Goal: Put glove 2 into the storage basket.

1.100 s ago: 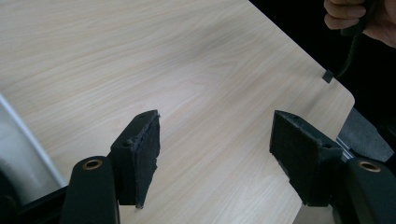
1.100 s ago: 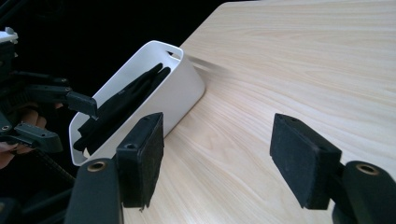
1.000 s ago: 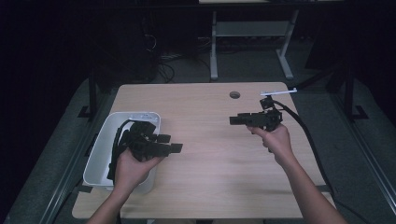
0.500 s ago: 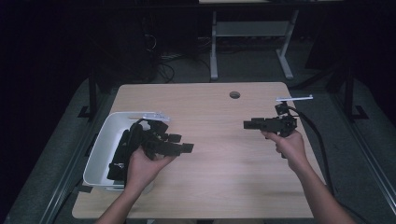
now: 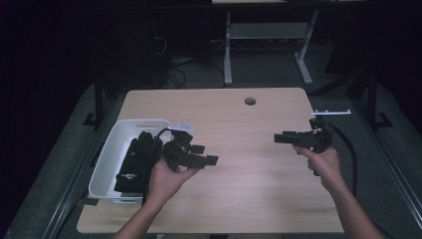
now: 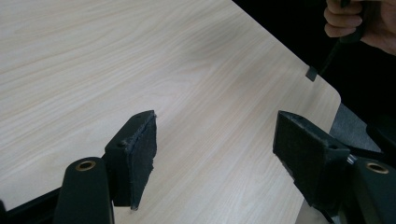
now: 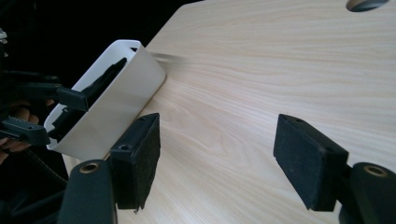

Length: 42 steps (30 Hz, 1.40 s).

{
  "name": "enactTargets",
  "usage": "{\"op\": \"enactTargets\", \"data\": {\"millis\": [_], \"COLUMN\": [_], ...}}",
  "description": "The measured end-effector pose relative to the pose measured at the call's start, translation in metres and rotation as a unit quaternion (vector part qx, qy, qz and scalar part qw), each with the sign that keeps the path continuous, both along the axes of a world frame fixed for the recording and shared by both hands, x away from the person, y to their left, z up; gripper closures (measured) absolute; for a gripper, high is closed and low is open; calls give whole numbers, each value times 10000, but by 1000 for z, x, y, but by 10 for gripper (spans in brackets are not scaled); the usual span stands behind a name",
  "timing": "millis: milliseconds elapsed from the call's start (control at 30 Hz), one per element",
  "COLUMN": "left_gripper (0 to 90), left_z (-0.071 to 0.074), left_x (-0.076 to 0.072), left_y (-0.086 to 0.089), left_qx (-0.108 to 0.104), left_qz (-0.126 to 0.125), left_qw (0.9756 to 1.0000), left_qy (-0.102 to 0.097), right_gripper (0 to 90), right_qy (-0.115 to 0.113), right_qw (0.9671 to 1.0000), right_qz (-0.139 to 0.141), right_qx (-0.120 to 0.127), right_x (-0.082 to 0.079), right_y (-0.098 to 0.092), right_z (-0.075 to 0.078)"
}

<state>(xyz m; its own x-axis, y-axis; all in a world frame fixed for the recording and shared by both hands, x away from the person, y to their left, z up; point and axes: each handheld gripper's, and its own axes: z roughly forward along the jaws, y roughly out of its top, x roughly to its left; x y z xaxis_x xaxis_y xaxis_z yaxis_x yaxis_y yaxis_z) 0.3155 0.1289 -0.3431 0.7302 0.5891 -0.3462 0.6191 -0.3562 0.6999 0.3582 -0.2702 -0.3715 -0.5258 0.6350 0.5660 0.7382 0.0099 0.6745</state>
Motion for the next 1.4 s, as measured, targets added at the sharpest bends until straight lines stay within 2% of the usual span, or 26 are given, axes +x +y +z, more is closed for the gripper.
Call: {"op": "enactTargets", "data": {"millis": [200,533,600,1000,1400], "left_gripper": [289,283,281,274,273], "left_z": [-4,-11,-13,-27,-38], "left_x": [0,-1,-1,-6,-10], "left_y": [-5,-11,-13,-26,-30], "left_qx": [-8,-23,-9,-11,-3], "left_qz": [-16,-34,-52,-137,-201], "left_qw": [10000,10000,10000,9999,9998], "left_qy": [-3,-45,-55,-27,18], "right_gripper": [304,297,296,290,287], "right_qy": [-2,180,157,257,328], "right_qw": [10000,9995,9996,9991,9986], "right_qz": [-89,-239,-255,-350,-413], "right_qx": [-23,17,7,-16,24], "right_x": [-5,-16,-18,-29,-43], "right_y": [-10,-24,-27,-39,-50], "right_z": [-7,-26,-30,-43,-57]}}
